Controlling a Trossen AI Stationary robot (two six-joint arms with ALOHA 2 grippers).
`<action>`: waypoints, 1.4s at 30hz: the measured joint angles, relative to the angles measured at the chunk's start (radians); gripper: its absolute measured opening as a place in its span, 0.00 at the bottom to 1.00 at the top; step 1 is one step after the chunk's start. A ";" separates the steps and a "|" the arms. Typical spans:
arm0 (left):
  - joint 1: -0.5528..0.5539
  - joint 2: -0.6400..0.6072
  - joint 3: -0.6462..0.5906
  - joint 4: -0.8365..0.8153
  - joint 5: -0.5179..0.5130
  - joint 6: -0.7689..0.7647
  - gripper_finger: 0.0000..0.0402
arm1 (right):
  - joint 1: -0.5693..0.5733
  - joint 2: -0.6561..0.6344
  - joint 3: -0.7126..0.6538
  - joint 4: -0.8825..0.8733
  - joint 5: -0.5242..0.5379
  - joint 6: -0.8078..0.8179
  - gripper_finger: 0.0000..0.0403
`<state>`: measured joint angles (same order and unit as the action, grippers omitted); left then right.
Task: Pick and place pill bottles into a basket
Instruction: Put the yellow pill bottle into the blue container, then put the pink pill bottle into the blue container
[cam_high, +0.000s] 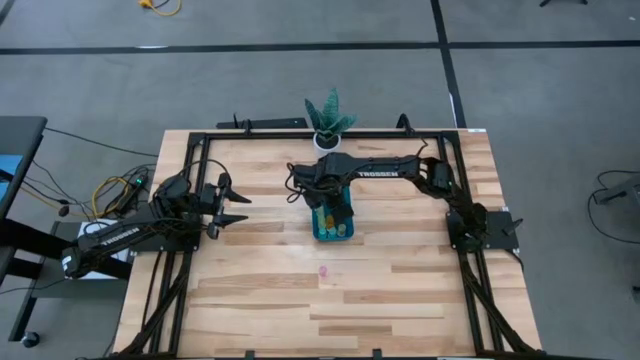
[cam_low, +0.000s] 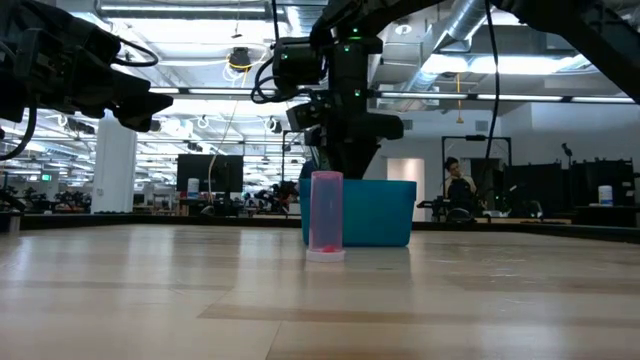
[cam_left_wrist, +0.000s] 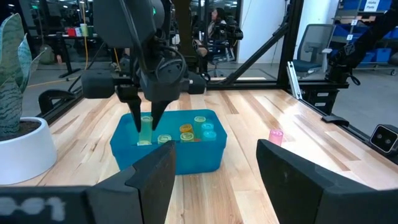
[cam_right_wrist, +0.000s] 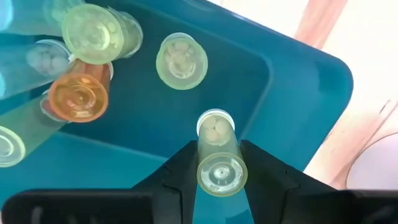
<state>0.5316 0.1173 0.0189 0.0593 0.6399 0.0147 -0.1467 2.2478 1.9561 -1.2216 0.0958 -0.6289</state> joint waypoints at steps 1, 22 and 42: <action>0.000 0.000 0.000 0.000 0.000 0.000 0.53 | 0.000 0.000 0.000 0.000 -0.008 0.000 0.26; 0.000 0.000 0.000 0.000 0.000 0.000 0.53 | 0.001 0.000 0.000 0.002 -0.038 0.001 0.37; 0.000 0.000 0.000 0.000 0.000 0.000 0.53 | 0.036 -0.081 0.002 -0.091 0.076 0.082 0.38</action>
<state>0.5320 0.1173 0.0189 0.0593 0.6399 0.0147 -0.1110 2.1672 1.9580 -1.3122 0.1722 -0.5466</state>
